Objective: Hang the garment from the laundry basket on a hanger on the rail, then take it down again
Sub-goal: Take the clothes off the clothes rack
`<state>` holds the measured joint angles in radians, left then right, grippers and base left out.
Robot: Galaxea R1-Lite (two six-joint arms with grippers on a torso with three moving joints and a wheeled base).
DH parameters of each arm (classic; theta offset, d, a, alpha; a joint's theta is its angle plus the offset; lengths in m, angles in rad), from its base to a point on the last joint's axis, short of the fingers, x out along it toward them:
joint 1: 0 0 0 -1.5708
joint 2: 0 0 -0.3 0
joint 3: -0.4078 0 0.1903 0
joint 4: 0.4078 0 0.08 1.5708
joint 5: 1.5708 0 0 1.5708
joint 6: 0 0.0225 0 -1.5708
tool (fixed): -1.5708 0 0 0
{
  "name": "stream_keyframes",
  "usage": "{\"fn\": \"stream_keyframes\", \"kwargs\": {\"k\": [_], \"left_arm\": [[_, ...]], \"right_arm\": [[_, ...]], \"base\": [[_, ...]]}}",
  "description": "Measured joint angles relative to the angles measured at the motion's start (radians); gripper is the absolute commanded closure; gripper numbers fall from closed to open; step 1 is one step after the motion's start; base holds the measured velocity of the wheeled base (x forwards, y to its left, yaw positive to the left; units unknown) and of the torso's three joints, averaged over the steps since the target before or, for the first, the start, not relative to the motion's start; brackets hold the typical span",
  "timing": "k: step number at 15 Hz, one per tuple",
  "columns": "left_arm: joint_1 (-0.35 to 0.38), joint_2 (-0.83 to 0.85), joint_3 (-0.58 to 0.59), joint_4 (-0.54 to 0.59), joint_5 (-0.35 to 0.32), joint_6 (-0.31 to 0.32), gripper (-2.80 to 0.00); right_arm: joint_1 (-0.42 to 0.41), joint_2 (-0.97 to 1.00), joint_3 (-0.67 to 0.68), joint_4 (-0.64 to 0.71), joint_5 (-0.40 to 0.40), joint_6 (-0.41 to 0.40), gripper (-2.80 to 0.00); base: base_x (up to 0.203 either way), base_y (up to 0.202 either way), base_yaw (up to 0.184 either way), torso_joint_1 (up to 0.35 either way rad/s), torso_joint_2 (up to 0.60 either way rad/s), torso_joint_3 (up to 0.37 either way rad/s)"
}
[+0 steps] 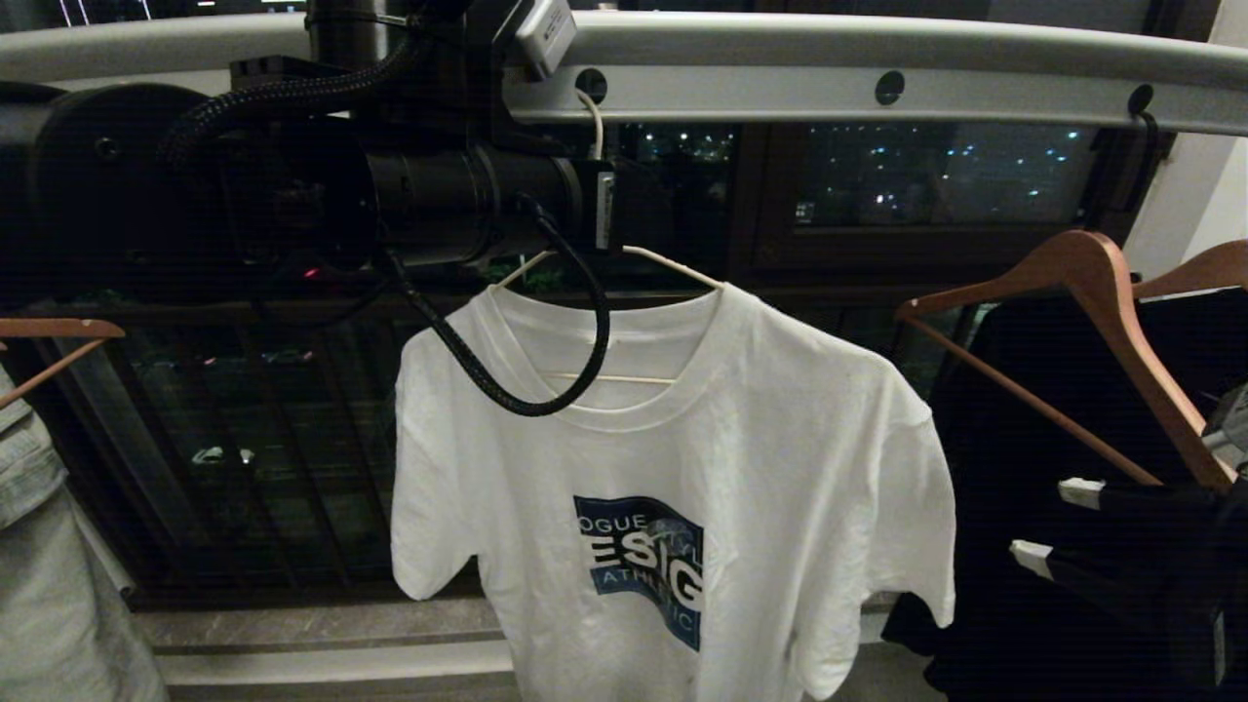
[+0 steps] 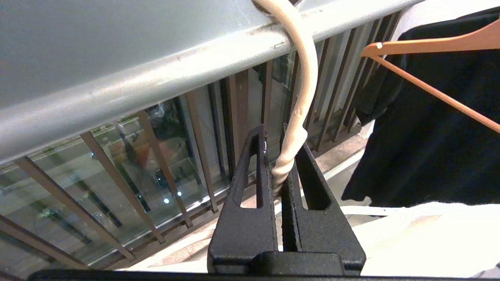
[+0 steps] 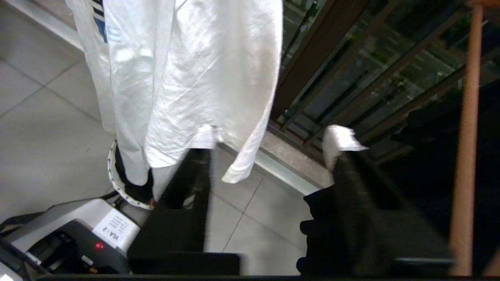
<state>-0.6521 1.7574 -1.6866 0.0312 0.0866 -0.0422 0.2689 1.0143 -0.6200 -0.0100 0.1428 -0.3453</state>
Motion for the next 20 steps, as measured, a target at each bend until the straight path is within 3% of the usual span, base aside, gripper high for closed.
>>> {"fn": "stream_keyframes", "kwargs": {"k": [1,3,12,20], "left_arm": [[0.0,0.0,0.0,0.0,0.0,0.0,0.0],[0.0,0.0,0.001,0.0,0.0,0.0,-2.8],[-0.003,-0.044,0.066,0.0,-0.001,0.001,-2.8],[-0.016,-0.368,0.413,0.0,-0.005,0.0,-2.8]], "right_arm": [[0.0,-0.007,-0.001,0.0,0.0,0.0,0.0],[0.0,-0.014,-0.001,0.0,0.0,0.0,0.0],[-0.001,-0.022,-0.005,0.001,-0.001,-0.001,0.0],[0.0,-0.036,-0.017,0.001,0.009,0.03,0.0]], "base": [[0.0,0.0,0.0,0.0,0.0,0.0],[0.0,0.0,0.0,0.0,0.0,0.0],[0.0,0.0,0.0,0.0,0.0,0.0],[0.0,0.0,0.0,0.0,0.0,0.0]]}}
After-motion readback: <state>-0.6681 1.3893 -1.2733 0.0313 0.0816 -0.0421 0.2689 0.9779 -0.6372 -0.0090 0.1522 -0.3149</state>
